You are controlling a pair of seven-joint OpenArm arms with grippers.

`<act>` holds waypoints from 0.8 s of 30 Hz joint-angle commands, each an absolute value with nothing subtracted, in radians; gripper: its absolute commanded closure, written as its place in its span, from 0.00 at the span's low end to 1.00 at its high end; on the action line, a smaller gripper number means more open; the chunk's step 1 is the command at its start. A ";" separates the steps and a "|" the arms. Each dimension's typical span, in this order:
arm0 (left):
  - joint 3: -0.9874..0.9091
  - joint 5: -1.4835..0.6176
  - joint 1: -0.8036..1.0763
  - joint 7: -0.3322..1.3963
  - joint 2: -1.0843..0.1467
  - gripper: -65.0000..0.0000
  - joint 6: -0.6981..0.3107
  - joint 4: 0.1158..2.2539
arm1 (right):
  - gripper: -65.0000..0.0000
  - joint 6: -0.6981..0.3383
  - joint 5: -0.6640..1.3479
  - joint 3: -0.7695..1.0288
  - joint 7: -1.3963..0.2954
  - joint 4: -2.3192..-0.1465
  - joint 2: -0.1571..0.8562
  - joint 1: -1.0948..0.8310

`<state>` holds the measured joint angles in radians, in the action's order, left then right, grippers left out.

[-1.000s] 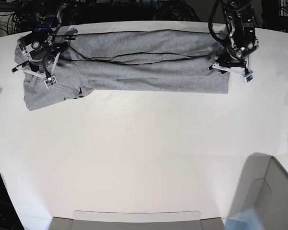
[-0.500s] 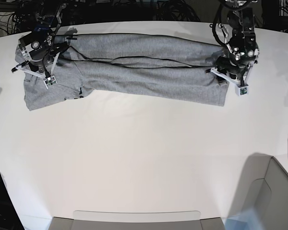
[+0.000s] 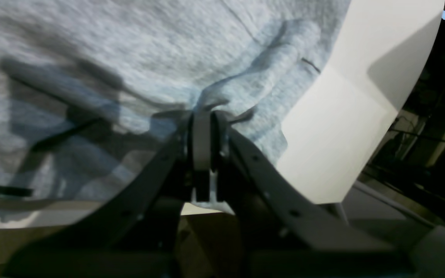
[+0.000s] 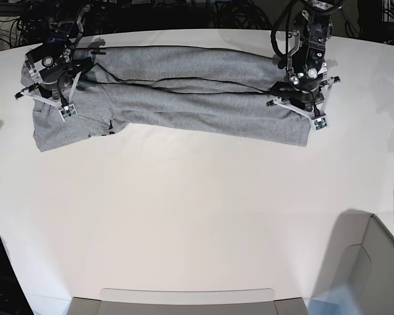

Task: Fold the T-shirt properly
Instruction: 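Release the left gripper and regrasp the strip end near it, then pull the strip ends apart with both grippers to straighten it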

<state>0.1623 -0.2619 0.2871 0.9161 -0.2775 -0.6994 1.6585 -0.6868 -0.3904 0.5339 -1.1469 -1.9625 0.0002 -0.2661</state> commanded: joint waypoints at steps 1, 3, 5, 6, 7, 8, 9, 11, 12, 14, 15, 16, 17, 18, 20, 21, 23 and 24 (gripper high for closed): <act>0.140 -0.338 0.312 1.086 -0.283 1.00 -0.698 1.618 | 1.00 -0.698 -0.394 0.536 -1.144 -1.977 0.015 -0.259; 0.065 -0.338 0.312 1.113 -0.278 1.00 -0.698 1.632 | 1.00 -0.698 -0.394 0.536 -1.144 -1.977 0.016 -0.259; -0.007 -0.340 0.312 1.153 -0.277 1.00 -0.698 1.662 | 1.00 -0.698 -0.394 0.536 -1.144 -1.977 0.015 -0.259; -0.038 -0.340 0.312 1.175 -0.275 1.00 -0.698 1.685 | 1.00 -0.698 -0.394 0.536 -1.144 -1.977 0.015 -0.259; -0.071 -0.340 0.312 1.204 -0.262 1.00 -0.698 1.712 | 1.00 -0.698 -0.394 0.536 -1.144 -1.977 0.015 -0.259; -0.108 -0.340 0.312 1.230 -0.251 1.00 -0.698 1.736 | 1.00 -0.698 -0.394 0.536 -1.144 -1.977 0.015 -0.259; -0.147 -0.340 0.312 1.260 -0.240 1.00 -0.698 1.759 | 1.00 -0.698 -0.394 0.536 -1.144 -1.977 0.015 -0.259; -0.213 -0.340 0.305 1.325 -0.225 1.00 -0.698 1.801 | 1.00 -0.698 -0.394 0.536 -1.144 -1.977 0.015 -0.259; -0.242 -0.340 0.288 1.357 -0.216 1.00 -0.698 1.819 | 1.00 -0.698 -0.394 0.536 -1.144 -1.977 0.013 -0.259; -0.295 -0.340 0.255 1.396 -0.208 1.00 -0.698 1.839 | 1.00 -0.698 -0.394 0.536 -1.144 -1.977 0.012 -0.259; -0.325 -0.340 0.242 1.396 -0.203 1.00 -0.698 1.842 | 1.00 -0.698 -0.394 0.536 -1.144 -1.977 0.012 -0.259; -0.357 -0.340 0.226 1.396 -0.197 1.00 -0.698 1.842 | 1.00 -0.698 -0.394 0.536 -1.144 -1.977 0.012 -0.259; -0.389 -0.340 0.208 1.396 -0.194 1.00 -0.698 1.842 | 1.00 -0.698 -0.394 0.536 -1.144 -1.977 0.010 -0.259; -0.421 -0.340 0.191 1.396 -0.194 1.00 -0.698 1.842 | 1.00 -0.698 -0.394 0.536 -1.144 -1.977 0.010 -0.259; -0.476 -0.340 0.163 1.396 -0.194 1.00 -0.698 1.836 | 1.00 -0.698 -0.394 0.538 -1.144 -1.977 0.010 -0.259; -0.501 -0.340 0.151 1.396 -0.194 1.00 -0.698 1.836 | 1.00 -0.698 -0.394 0.538 -1.144 -1.977 0.010 -0.259; -0.547 -0.340 0.134 1.396 -0.194 1.00 -0.698 1.836 | 1.00 -0.698 -0.394 0.538 -1.144 -1.977 0.010 -0.259; -0.568 -0.338 0.128 1.396 -0.196 1.00 -0.698 1.836 | 1.00 -0.698 -0.394 0.538 -1.144 -1.977 0.010 -0.259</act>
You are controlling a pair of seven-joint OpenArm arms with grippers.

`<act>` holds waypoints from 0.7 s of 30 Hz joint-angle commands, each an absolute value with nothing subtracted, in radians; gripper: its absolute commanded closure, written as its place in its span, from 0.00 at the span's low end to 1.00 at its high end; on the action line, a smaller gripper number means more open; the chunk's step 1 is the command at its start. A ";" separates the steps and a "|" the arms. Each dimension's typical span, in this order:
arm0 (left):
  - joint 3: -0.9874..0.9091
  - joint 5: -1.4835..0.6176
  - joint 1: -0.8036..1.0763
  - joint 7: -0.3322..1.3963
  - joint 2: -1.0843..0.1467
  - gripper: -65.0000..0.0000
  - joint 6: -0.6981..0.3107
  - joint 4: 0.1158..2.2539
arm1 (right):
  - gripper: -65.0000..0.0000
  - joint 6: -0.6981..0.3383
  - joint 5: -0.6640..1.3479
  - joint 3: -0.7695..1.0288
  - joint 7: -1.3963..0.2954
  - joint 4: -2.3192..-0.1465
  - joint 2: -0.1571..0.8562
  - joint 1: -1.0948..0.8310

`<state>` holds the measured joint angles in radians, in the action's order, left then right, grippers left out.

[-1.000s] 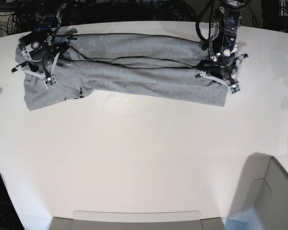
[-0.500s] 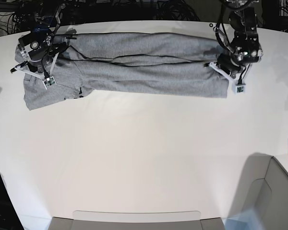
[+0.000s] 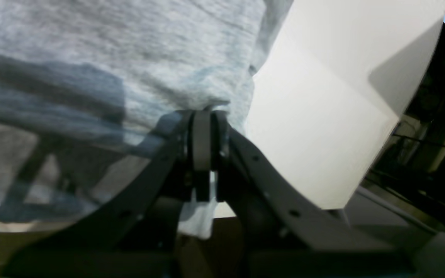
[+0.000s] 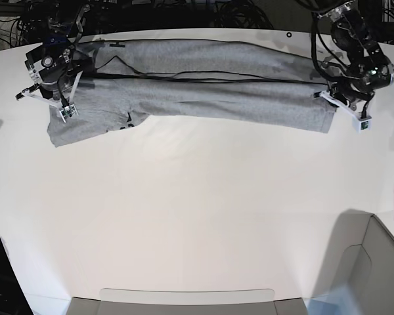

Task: Fold the T-shirt properly
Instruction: 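Pull the strip ends apart with both grippers to straighten it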

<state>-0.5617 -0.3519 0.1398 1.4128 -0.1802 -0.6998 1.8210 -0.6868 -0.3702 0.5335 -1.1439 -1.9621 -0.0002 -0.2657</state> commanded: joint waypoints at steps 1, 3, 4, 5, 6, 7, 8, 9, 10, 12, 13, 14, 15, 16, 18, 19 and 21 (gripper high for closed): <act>-0.582 -0.338 0.120 1.396 -0.197 1.00 -0.698 1.836 | 1.00 -0.698 -0.394 0.538 -1.144 -1.977 0.010 -0.259; -0.602 -0.338 0.111 1.396 -0.200 1.00 -0.698 1.834 | 1.00 -0.698 -0.394 0.538 -1.144 -1.977 0.010 -0.259; -0.605 -0.334 0.108 1.396 -0.202 1.00 -0.698 1.834 | 1.00 -0.698 -0.394 0.538 -1.144 -1.977 0.010 -0.259; -0.604 -0.334 0.110 1.396 -0.202 1.00 -0.698 1.834 | 1.00 -0.698 -0.394 0.538 -1.144 -1.977 0.010 -0.259; -0.599 -0.334 0.110 1.396 -0.203 1.00 -0.698 1.834 | 1.00 -0.698 -0.394 0.538 -1.144 -1.977 0.010 -0.257; -0.598 -0.334 0.110 1.396 -0.203 1.00 -0.698 1.834 | 1.00 -0.698 -0.394 0.538 -1.144 -1.977 0.010 -0.257; -0.598 -0.332 0.111 1.396 -0.203 1.00 -0.698 1.834 | 1.00 -0.698 -0.394 0.536 -1.144 -1.977 0.008 -0.257; -0.598 -0.332 0.113 1.396 -0.203 1.00 -0.698 1.831 | 1.00 -0.698 -0.394 0.536 -1.144 -1.977 0.008 -0.257; -0.598 -0.332 0.114 1.396 -0.203 1.00 -0.698 1.822 | 1.00 -0.698 -0.394 0.536 -1.144 -1.977 0.008 -0.257; -0.598 -0.332 0.114 1.396 -0.205 1.00 -0.698 1.773 | 1.00 -0.698 -0.394 0.536 -1.144 -1.977 0.008 -0.257; -0.598 -0.332 0.114 1.396 -0.205 1.00 -0.698 1.742 | 1.00 -0.698 -0.394 0.536 -1.144 -1.977 0.008 -0.257; -0.598 -0.332 0.114 1.396 -0.206 1.00 -0.698 1.705 | 1.00 -0.698 -0.394 0.536 -1.144 -1.977 0.008 -0.257; -0.598 -0.332 0.114 1.396 -0.216 1.00 -0.698 1.670 | 1.00 -0.698 -0.394 0.536 -1.144 -1.977 0.008 -0.257; -0.598 -0.332 0.111 1.396 -0.231 1.00 -0.698 1.633 | 1.00 -0.698 -0.394 0.536 -1.144 -1.977 0.008 -0.257; -0.599 -0.332 0.110 1.396 -0.242 0.88 -0.698 1.578 | 1.00 -0.698 -0.394 0.536 -1.144 -1.977 0.008 -0.257; -0.604 -0.332 0.110 1.396 -0.245 0.81 -0.698 1.560 | 1.00 -0.698 -0.394 0.536 -1.144 -1.977 0.008 -0.257; -0.605 -0.332 0.110 1.396 -0.245 0.69 -0.698 1.541 | 1.00 -0.698 -0.394 0.536 -1.144 -1.977 0.008 -0.257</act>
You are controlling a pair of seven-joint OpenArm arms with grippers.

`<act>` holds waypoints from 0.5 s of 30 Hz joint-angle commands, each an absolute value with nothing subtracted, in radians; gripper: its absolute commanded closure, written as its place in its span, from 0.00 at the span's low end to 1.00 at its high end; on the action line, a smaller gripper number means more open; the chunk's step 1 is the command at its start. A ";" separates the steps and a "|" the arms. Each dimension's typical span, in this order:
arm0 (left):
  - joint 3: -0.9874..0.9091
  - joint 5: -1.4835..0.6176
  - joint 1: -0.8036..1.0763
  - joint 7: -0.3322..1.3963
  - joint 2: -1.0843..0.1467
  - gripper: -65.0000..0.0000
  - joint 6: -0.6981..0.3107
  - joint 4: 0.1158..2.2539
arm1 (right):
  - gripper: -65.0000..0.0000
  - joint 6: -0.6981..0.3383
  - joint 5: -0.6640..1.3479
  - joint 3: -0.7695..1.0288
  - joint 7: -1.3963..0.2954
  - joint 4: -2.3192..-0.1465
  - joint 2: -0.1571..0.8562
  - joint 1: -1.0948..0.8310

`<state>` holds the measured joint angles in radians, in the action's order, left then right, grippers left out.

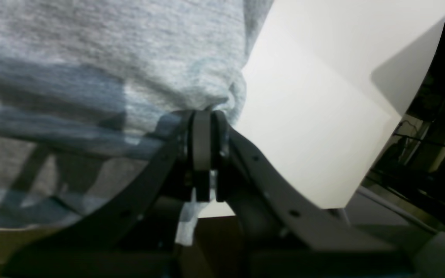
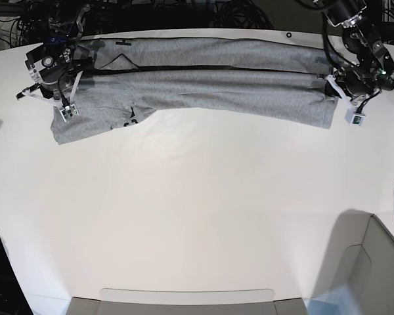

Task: Fold the T-shirt properly
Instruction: 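Pull the strip ends apart with both grippers to straighten it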

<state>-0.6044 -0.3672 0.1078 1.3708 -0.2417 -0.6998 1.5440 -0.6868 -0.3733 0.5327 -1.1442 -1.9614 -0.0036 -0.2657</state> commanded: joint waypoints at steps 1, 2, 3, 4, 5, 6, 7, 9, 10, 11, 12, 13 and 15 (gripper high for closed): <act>-0.605 -0.332 0.110 1.396 -0.245 0.64 -0.698 1.540 | 1.00 -0.698 -0.394 0.536 -1.144 -1.977 0.008 -0.257; -0.602 -0.332 0.110 1.396 -0.245 0.62 -0.698 1.543 | 1.00 -0.698 -0.394 0.536 -1.144 -1.977 0.008 -0.259; -0.598 -0.332 0.110 1.396 -0.245 0.62 -0.698 1.543 | 1.00 -0.698 -0.394 0.536 -1.144 -1.977 0.008 -0.259; -0.598 -0.332 0.113 1.396 -0.245 0.62 -0.698 1.543 | 1.00 -0.698 -0.394 0.536 -1.144 -1.977 0.008 -0.259; -0.585 -0.332 0.113 1.396 -0.243 0.61 -0.698 1.543 | 1.00 -0.698 -0.394 0.536 -1.144 -1.977 0.008 -0.259; -0.558 -0.332 0.116 1.396 -0.245 0.61 -0.698 1.543 | 1.00 -0.698 -0.394 0.536 -1.144 -1.977 0.008 -0.259; -0.522 -0.332 0.116 1.396 -0.245 0.61 -0.698 1.543 | 1.00 -0.698 -0.394 0.536 -1.144 -1.977 0.008 -0.259; -0.427 -0.332 0.127 1.396 -0.245 0.61 -0.698 1.543 | 1.00 -0.698 -0.394 0.536 -1.144 -1.977 0.008 -0.259; -0.372 -0.332 0.140 1.396 -0.245 0.61 -0.698 1.544 | 1.00 -0.698 -0.394 0.536 -1.144 -1.977 0.008 -0.259; -0.320 -0.332 0.156 1.396 -0.245 0.61 -0.698 1.549 | 1.00 -0.698 -0.394 0.535 -1.144 -1.977 0.008 -0.259; -0.272 -0.332 0.166 1.395 -0.245 0.61 -0.698 1.558 | 1.00 -0.698 -0.394 0.535 -1.144 -1.977 0.008 -0.259; -0.226 -0.332 0.177 1.380 -0.245 0.62 -0.698 1.569 | 1.00 -0.698 -0.394 0.535 -1.144 -1.977 0.008 -0.259; -0.170 -0.332 0.200 1.360 -0.243 0.62 -0.698 1.577 | 1.00 -0.698 -0.394 0.536 -1.144 -1.977 0.008 -0.259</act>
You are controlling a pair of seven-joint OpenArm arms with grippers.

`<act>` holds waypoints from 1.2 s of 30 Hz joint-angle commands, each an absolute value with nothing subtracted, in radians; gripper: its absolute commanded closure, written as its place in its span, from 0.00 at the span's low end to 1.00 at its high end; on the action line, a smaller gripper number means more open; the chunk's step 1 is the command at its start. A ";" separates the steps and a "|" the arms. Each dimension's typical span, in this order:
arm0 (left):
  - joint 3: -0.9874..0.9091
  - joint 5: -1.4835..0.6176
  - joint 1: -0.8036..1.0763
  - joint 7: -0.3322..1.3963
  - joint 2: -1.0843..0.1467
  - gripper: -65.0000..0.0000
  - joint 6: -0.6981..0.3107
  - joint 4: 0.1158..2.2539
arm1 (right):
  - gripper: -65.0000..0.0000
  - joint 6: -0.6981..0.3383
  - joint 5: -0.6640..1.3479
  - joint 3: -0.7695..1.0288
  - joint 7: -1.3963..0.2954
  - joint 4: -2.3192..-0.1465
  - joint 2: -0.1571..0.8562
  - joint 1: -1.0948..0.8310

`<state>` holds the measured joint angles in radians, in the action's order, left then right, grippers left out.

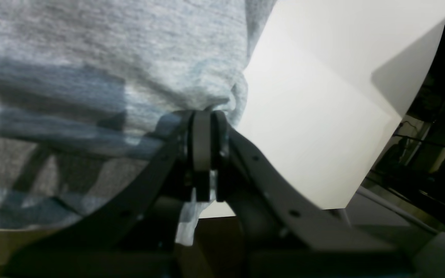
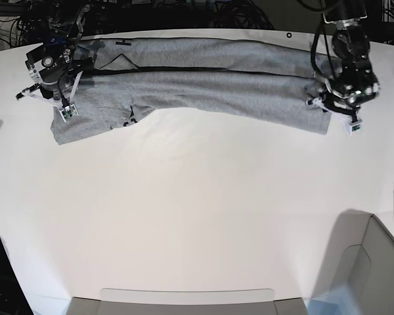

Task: Fold the T-shirt properly
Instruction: 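Pull the strip ends apart with both grippers to straighten it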

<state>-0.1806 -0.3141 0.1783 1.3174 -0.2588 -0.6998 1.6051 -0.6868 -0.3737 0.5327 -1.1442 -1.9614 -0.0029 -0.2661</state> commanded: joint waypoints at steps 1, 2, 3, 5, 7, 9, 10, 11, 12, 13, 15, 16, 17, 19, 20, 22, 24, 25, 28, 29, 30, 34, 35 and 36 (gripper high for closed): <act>-0.157 -0.332 0.205 1.357 -0.243 0.62 -0.698 1.575 | 1.00 -0.698 -0.394 0.536 -1.144 -1.977 0.008 -0.259; -0.151 -0.332 0.213 1.354 -0.243 0.63 -0.698 1.573 | 1.00 -0.698 -0.394 0.538 -1.144 -1.977 0.008 -0.259; -0.147 -0.332 0.216 1.354 -0.243 0.65 -0.698 1.573 | 1.00 -0.698 -0.394 0.538 -1.144 -1.977 0.010 -0.259; -0.147 -0.332 0.226 1.354 -0.245 0.71 -0.698 1.572 | 1.00 -0.698 -0.394 0.538 -1.144 -1.977 0.012 -0.259; -0.147 -0.332 0.228 1.357 -0.246 0.80 -0.698 1.558 | 1.00 -0.698 -0.394 0.538 -1.144 -1.977 0.013 -0.259; -0.151 -0.332 0.225 1.362 -0.262 0.93 -0.698 1.538 | 1.00 -0.698 -0.394 0.538 -1.144 -1.977 0.012 -0.259; -0.153 -0.332 0.223 1.369 -0.269 1.00 -0.698 1.517 | 1.00 -0.698 -0.394 0.535 -1.144 -1.977 0.010 -0.257; -0.153 -0.332 0.220 1.379 -0.271 1.00 -0.698 1.492 | 1.00 -0.698 -0.394 0.532 -1.144 -1.977 0.010 -0.257; -0.151 -0.332 0.206 1.383 -0.272 1.00 -0.698 1.469 | 1.00 -0.698 -0.394 0.532 -1.144 -1.977 0.008 -0.255; -0.151 -0.332 0.189 1.388 -0.272 1.00 -0.698 1.458 | 1.00 -0.698 -0.394 0.532 -1.144 -1.977 0.008 -0.254; -0.156 -0.332 0.176 1.389 -0.272 1.00 -0.698 1.458 | 1.00 -0.698 -0.394 0.532 -1.144 -1.974 0.008 -0.252; -0.165 -0.332 0.173 1.391 -0.272 1.00 -0.698 1.458 | 1.00 -0.698 -0.394 0.532 -1.144 -1.972 0.008 -0.252; -0.189 -0.332 0.170 1.396 -0.272 1.00 -0.698 1.458 | 1.00 -0.698 -0.394 0.532 -1.144 -1.972 0.008 -0.251; -0.246 -0.332 0.165 1.396 -0.269 1.00 -0.698 1.460 | 1.00 -0.698 -0.394 0.532 -1.144 -1.972 0.008 -0.251; -0.282 -0.337 0.159 1.396 -0.269 1.00 -0.698 1.468 | 1.00 -0.698 -0.394 0.532 -1.144 -1.972 0.008 -0.251; -0.332 -0.335 0.122 1.396 -0.269 1.00 -0.698 1.495 | 1.00 -0.698 -0.394 0.533 -1.144 -1.972 0.008 -0.251; -0.400 -0.334 0.085 1.396 -0.271 1.00 -0.698 1.506 | 1.00 -0.698 -0.394 0.535 -1.144 -1.971 0.008 -0.251; -0.437 -0.332 0.068 1.396 -0.272 1.00 -0.698 1.503 | 1.00 -0.698 -0.392 0.536 -1.144 -1.971 0.008 -0.251; -0.509 -0.332 0.008 1.396 -0.297 1.00 -0.698 1.480 | 1.00 -0.698 -0.387 0.536 -1.144 -1.972 0.008 -0.251; -0.512 -0.332 -0.010 1.396 -0.318 1.00 -0.698 1.466 | 1.00 -0.698 -0.386 0.536 -1.145 -1.974 0.005 -0.249; -0.512 -0.332 -0.019 1.396 -0.331 1.00 -0.698 1.451 | 1.00 -0.698 -0.386 0.535 -1.148 -1.975 -0.002 -0.243; -0.521 -0.332 -0.036 1.396 -0.380 1.00 -0.698 1.422 | 1.00 -0.698 -0.381 0.541 -1.145 -2.009 -0.027 -0.228; -0.521 -0.332 -0.041 1.396 -0.389 1.00 -0.698 1.422 | 0.97 -0.698 -0.367 0.541 -1.145 -2.026 -0.030 -0.228; -0.521 -0.332 -0.047 1.396 -0.395 1.00 -0.698 1.420 | 0.93 -0.698 -0.344 0.541 -1.145 -2.038 -0.035 -0.228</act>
<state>-0.5117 -0.3542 -0.0315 1.3888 -0.3721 -0.6998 1.4059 -0.6868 -0.3355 0.5377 -1.1469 -2.0212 -0.0395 -0.2344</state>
